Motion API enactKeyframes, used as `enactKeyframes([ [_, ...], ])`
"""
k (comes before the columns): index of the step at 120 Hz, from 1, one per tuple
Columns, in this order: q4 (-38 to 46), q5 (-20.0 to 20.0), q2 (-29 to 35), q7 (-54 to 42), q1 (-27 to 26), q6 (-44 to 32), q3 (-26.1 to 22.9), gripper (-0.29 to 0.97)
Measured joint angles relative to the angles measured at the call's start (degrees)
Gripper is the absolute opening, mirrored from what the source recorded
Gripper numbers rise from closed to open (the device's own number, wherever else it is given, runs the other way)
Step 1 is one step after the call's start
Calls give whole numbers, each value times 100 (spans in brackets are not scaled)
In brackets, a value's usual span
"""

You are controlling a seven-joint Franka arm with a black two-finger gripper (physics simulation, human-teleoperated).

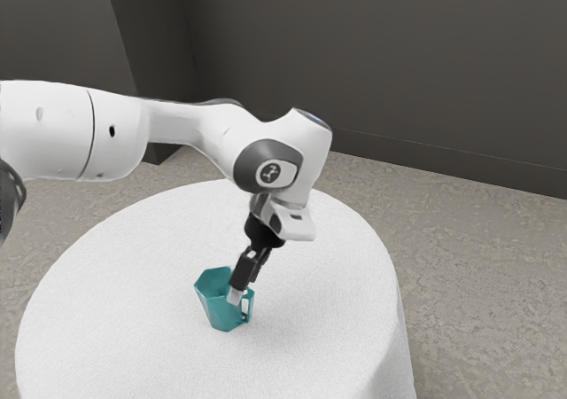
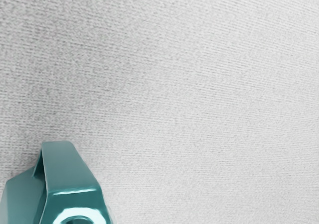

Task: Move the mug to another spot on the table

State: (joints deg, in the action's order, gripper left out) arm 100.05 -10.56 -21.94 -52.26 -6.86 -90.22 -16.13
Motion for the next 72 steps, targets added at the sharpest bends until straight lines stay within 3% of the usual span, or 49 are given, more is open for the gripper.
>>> enactKeyframes([
  [24,98,-93,-131,-247,128,-560,-4,68],
  [72,280,134,-161,-591,362,-1221,27,67],
])
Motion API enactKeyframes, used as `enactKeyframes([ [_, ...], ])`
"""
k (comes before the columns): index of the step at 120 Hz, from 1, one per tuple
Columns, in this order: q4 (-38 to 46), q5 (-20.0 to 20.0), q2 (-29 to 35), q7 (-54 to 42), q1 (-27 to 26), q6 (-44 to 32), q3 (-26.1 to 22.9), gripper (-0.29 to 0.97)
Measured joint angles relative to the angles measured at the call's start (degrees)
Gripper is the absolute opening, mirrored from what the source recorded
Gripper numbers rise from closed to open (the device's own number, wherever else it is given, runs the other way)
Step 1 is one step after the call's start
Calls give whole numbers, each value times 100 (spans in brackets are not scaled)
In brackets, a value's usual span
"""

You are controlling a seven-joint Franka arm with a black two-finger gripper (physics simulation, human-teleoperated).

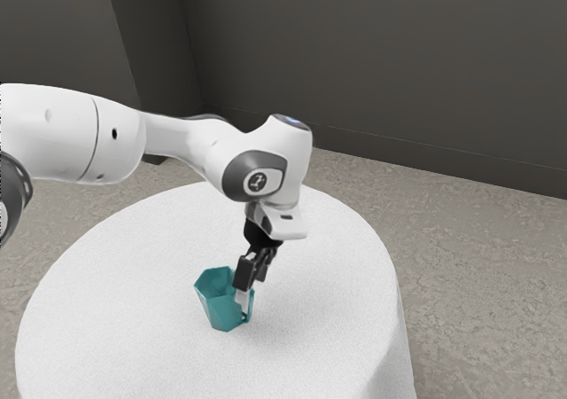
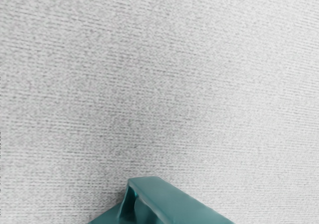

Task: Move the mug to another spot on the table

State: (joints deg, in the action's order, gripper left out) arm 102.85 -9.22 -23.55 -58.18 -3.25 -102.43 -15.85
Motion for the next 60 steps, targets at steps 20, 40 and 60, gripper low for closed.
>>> enactKeyframes([
  [20,-5,24,-98,-77,73,-96,5,63],
  [40,-14,36,-101,-132,79,-194,4,52],
  [60,-3,91,-65,-171,85,-241,4,39],
])
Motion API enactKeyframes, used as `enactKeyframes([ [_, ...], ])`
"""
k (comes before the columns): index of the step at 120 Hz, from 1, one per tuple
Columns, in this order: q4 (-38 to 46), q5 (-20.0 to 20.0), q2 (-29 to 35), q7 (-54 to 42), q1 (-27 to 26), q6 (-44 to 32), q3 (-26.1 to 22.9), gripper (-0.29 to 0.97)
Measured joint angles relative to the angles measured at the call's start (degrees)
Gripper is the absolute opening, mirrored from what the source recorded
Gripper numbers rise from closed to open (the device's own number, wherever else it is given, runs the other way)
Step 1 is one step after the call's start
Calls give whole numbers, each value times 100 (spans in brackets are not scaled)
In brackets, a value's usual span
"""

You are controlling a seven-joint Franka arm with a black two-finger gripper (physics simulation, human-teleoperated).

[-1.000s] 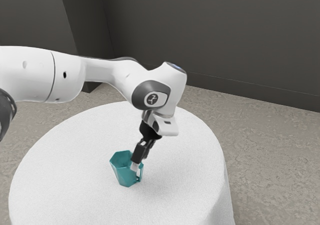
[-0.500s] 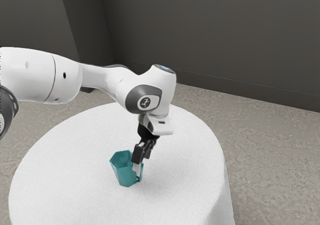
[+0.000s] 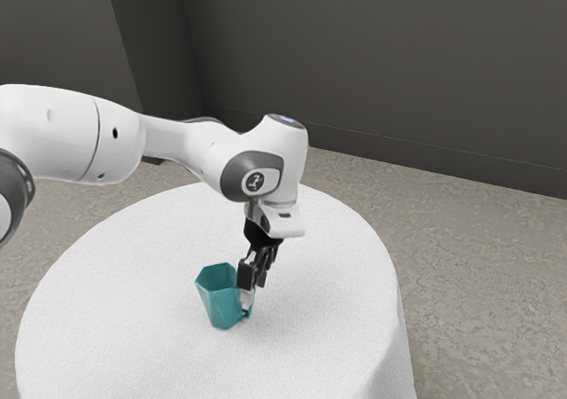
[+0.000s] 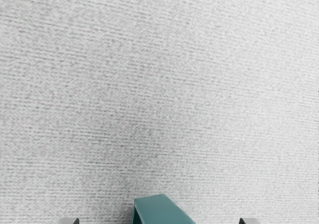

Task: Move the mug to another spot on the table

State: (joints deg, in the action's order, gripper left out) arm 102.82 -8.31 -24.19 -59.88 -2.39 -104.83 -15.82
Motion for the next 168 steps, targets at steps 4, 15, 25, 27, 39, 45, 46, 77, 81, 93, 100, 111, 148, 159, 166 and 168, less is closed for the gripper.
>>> enactKeyframes([
  [4,1,23,11,-6,1,-6,0,37],
  [15,7,64,44,-22,2,-16,0,32],
  [25,52,83,65,-35,23,-21,0,28],
  [27,58,85,68,-37,30,-22,0,27],
  [39,90,95,76,-50,44,-26,0,23],
  [45,94,116,77,-56,46,-27,0,20],
  [46,95,120,77,-56,46,-27,0,20],
  [77,110,168,53,-71,46,-41,0,9],
  [81,111,168,54,-72,46,-42,-1,8],
  [93,192,139,155,-68,37,-49,-6,7],
  [100,289,101,271,-54,10,-53,-2,6],
  [111,349,-82,345,-16,-9,-61,0,5],
  [148,356,-1262,370,200,-148,-58,87,3],
  [159,350,-1461,394,262,-172,-4,186,1],
  [166,348,-1574,452,299,-195,42,237,0],
  [168,348,-1602,465,309,-198,56,244,0],
])
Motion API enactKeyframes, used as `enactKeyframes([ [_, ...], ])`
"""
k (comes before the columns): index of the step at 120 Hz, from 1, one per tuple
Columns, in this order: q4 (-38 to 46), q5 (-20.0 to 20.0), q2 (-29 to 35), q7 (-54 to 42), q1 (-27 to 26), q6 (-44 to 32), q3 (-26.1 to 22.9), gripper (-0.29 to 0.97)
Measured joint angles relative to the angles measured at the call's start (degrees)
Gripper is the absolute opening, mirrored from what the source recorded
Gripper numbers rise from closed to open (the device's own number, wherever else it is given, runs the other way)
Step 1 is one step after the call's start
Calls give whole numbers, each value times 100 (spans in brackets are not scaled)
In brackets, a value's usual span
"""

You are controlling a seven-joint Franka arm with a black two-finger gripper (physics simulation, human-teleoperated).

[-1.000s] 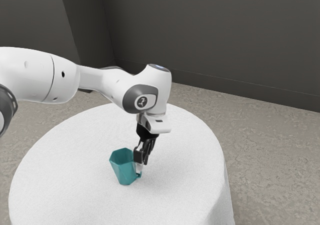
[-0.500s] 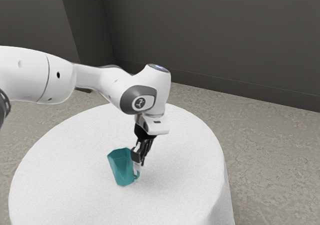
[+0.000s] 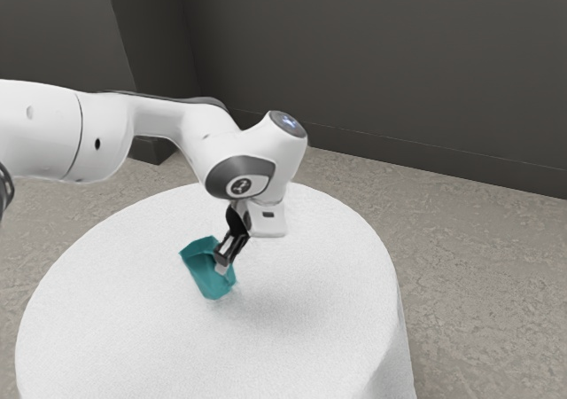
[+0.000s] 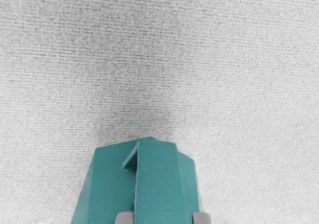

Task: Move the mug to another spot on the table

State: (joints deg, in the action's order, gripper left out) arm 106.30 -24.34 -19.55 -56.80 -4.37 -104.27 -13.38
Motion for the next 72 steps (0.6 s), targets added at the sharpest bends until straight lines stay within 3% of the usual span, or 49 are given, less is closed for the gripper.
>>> enactKeyframes([
  [31,-2,-295,-34,137,-76,263,296,-2],
  [72,-13,-363,-350,316,-152,480,435,-2],
])
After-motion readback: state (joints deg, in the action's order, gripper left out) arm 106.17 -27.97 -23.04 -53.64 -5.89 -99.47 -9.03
